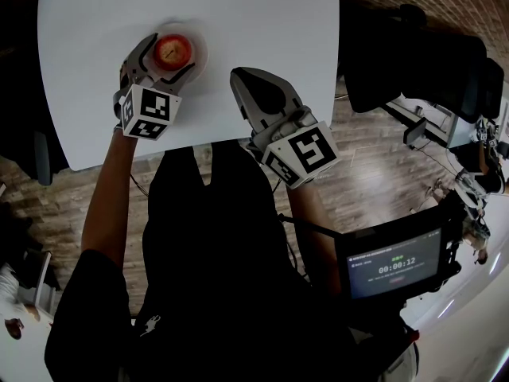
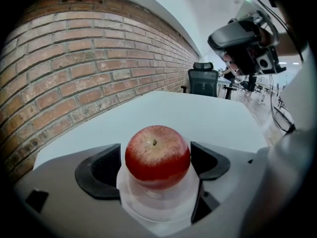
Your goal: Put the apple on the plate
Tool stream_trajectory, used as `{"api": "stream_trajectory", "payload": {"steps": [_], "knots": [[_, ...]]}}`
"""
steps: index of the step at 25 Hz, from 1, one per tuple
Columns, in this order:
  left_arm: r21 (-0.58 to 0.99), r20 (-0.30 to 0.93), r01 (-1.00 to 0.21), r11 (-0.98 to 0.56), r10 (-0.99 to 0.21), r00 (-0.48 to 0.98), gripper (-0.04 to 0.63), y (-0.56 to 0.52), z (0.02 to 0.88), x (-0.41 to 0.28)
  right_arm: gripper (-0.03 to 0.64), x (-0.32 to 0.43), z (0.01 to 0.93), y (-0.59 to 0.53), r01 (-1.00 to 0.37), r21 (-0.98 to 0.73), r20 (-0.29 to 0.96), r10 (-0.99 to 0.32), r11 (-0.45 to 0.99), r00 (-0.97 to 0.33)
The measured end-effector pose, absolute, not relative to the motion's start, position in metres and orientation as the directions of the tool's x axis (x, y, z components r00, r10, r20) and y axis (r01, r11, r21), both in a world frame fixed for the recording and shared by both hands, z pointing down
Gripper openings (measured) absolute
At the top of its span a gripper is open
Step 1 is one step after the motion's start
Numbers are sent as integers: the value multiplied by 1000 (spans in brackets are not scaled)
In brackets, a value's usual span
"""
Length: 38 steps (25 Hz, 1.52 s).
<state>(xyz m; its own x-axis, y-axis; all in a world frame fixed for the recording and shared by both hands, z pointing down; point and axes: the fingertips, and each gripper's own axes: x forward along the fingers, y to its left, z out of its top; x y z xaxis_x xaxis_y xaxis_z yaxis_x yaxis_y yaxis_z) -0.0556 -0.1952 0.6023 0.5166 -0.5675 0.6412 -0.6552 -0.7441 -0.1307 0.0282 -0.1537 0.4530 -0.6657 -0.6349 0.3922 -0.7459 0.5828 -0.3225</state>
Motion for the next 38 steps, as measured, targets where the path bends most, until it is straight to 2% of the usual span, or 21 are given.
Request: {"api": "stream_trajectory", "payload": {"steps": [18, 23, 29, 34, 38], "knots": [[-120, 582, -692, -712, -615, 532, 428, -187, 541, -49, 3, 26, 415, -154, -721, -306, 314, -649, 621, -693], [-119, 557, -705, -700, -634, 536, 284, -178, 517, -47, 3, 25, 400, -152, -705, -299, 288, -644, 643, -709], [-131, 544, -708, -694, -647, 534, 239, -170, 502, -46, 3, 30, 385, -150, -702, -276, 258, -653, 657, -712], [-130, 523, -722, -680, -665, 532, 173, -163, 487, -48, 3, 27, 375, -145, -694, -265, 247, -648, 670, -720], [-100, 502, -752, -651, -686, 527, 161, -163, 468, -53, 3, 23, 364, -144, -683, -250, 232, -643, 686, -730]]}}
